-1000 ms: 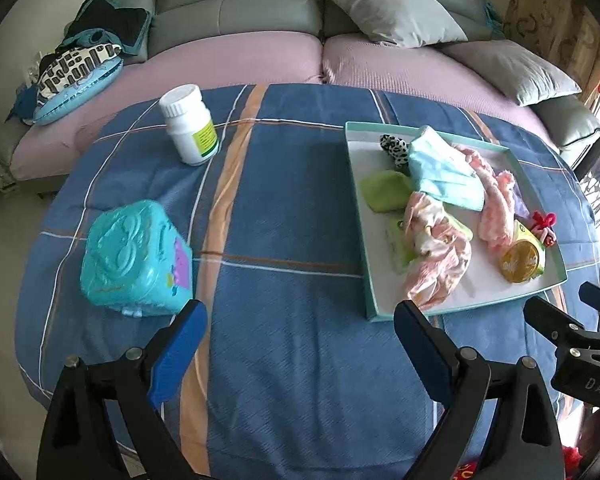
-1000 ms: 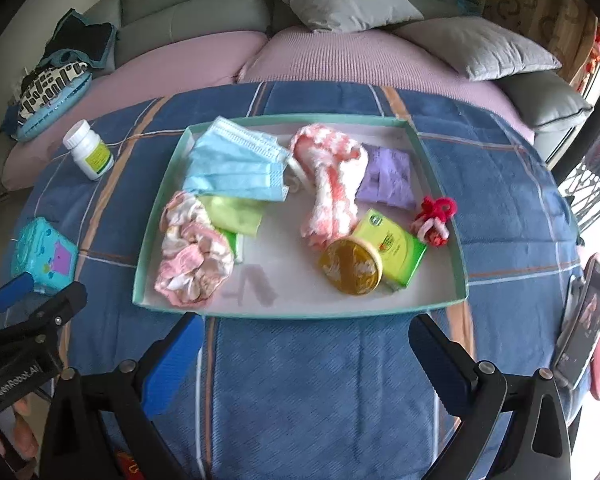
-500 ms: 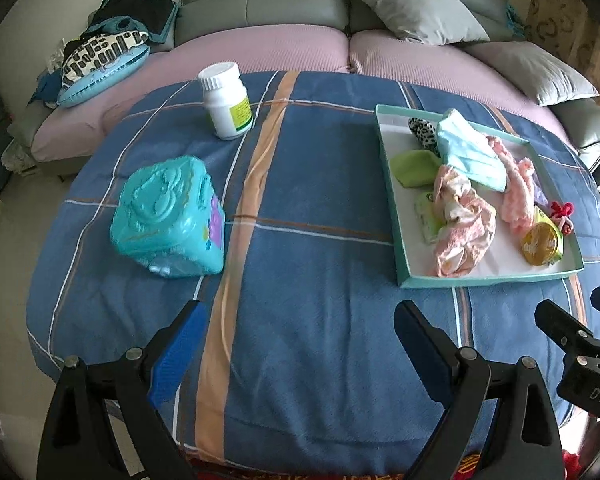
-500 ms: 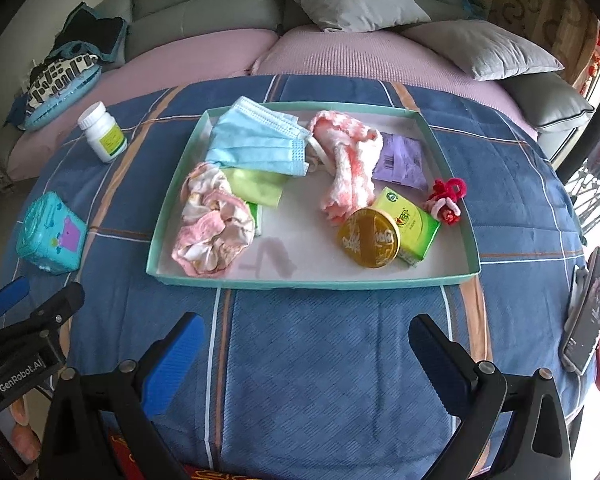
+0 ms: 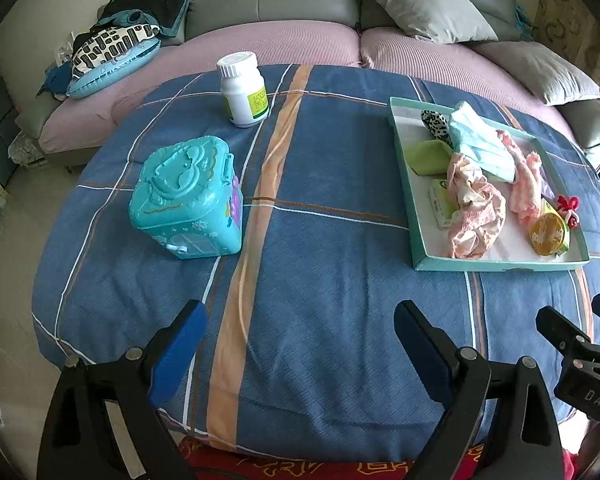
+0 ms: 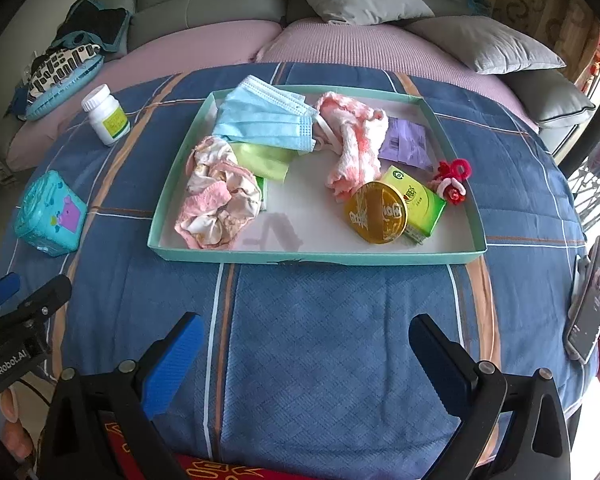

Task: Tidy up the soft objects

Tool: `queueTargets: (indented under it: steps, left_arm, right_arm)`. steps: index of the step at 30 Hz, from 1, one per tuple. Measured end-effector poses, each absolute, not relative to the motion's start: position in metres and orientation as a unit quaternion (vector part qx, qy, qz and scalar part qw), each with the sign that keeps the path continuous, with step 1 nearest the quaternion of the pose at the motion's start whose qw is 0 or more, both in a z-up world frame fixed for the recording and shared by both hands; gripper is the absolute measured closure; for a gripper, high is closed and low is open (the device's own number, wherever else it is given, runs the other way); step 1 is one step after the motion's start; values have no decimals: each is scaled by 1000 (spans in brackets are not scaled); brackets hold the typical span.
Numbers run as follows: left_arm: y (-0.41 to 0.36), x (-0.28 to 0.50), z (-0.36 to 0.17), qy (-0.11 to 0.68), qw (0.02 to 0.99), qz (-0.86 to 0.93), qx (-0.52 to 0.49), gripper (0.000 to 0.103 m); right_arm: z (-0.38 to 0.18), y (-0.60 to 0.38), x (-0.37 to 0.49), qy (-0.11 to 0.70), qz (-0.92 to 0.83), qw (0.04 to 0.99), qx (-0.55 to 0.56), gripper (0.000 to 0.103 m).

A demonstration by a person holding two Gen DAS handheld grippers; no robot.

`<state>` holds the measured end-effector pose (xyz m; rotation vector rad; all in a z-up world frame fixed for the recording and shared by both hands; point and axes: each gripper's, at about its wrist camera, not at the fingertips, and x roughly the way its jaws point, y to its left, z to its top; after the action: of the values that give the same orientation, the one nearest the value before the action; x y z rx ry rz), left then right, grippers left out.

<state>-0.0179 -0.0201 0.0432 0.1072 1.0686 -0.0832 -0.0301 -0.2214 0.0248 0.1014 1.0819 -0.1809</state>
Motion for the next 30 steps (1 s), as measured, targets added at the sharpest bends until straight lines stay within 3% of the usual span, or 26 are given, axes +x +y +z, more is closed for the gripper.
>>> queueTargets:
  steps: [30]
  left_arm:
    - [-25,-28,47,498,864,-47,64,8]
  right_arm:
    - [21,-223,-35,512,-89,853,48,0]
